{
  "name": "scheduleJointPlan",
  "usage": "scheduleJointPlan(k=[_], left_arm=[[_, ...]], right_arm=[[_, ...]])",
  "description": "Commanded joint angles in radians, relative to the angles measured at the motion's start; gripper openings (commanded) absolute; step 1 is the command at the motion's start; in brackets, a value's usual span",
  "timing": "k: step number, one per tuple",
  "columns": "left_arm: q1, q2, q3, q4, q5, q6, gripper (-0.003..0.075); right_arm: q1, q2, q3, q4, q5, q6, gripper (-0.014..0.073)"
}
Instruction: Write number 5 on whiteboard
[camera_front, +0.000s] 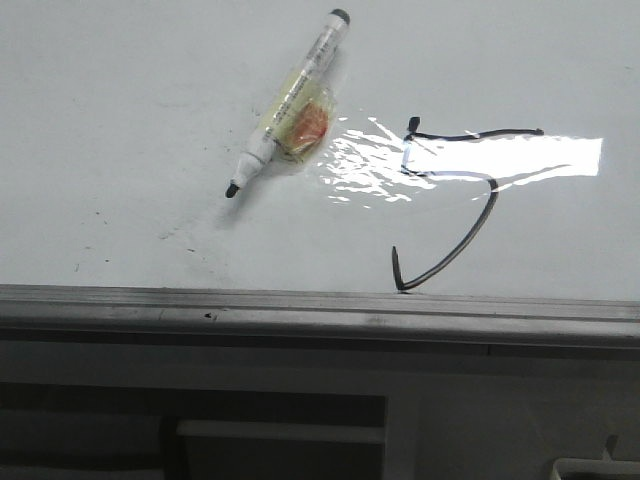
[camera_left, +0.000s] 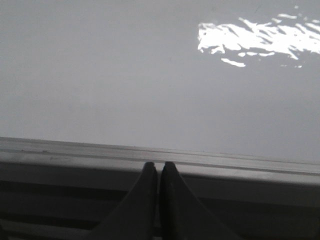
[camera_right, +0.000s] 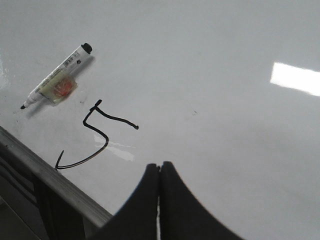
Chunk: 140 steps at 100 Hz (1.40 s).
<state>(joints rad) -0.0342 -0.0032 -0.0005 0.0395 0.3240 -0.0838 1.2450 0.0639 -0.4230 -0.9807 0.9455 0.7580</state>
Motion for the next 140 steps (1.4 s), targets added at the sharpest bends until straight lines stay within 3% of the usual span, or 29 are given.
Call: scheduleJointPlan(k=[1,70,94,104,124,140], left_arm=[[0.005,-0.027,0.024,-0.011,-0.058,-0.003,-0.0020],[0.005,-0.027,0.024,-0.011,-0.058,-0.003,-0.0020],[0.005,-0.027,0.024,-0.011,-0.058,-0.003,-0.0020],[0.005,-0.027,0.024,-0.011,-0.058,-0.003,-0.0020],[0.005,-0.027,0.024,-0.011,-0.058,-0.003,-0.0020],[0.005,-0.027,0.024,-0.011,-0.058,-0.003,-0.0020]], right_arm=[[-0.002,0.013,-0.021,-0.056,-0.039,-0.002,-0.0063],[-0.002,0.013,-0.018,-0.056,-0.039,-0.002,-0.0063],[-0.023,0.009,0.121,-0.109,-0.081,-0.002,-0.0063],[-0.104,0.009,0.161,-0.117,-0.186,-0.009,-0.0063],[-0.374,0.009,0.165,-0.040,-0.363,-0.036,-0.0063],[-0.695,0.009,0.186,0.168,-0.469,-0.220,-0.0063]])
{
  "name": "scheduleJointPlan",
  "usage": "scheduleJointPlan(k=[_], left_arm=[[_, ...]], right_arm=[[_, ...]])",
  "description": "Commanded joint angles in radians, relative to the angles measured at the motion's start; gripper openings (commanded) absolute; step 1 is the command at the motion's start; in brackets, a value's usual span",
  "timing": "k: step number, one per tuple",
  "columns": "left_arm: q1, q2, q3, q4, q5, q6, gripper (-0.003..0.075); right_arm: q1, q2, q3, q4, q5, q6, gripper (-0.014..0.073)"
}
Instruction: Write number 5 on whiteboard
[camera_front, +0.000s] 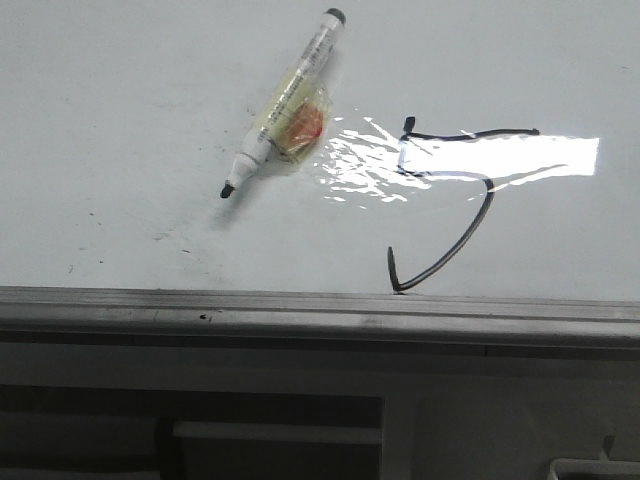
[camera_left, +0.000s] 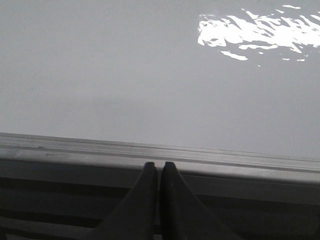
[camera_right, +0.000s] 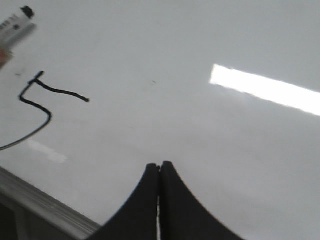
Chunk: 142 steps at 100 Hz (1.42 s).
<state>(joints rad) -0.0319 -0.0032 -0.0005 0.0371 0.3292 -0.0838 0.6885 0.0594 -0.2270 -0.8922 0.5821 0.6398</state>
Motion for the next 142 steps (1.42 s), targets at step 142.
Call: scheduleJointPlan(k=[142], left_arm=[[0.002,-0.027,0.024,-0.008,-0.062,-0.003,-0.0020]], right_arm=[[-0.841,-0.087,0.261,0.716,-0.279,-0.487,-0.0063]])
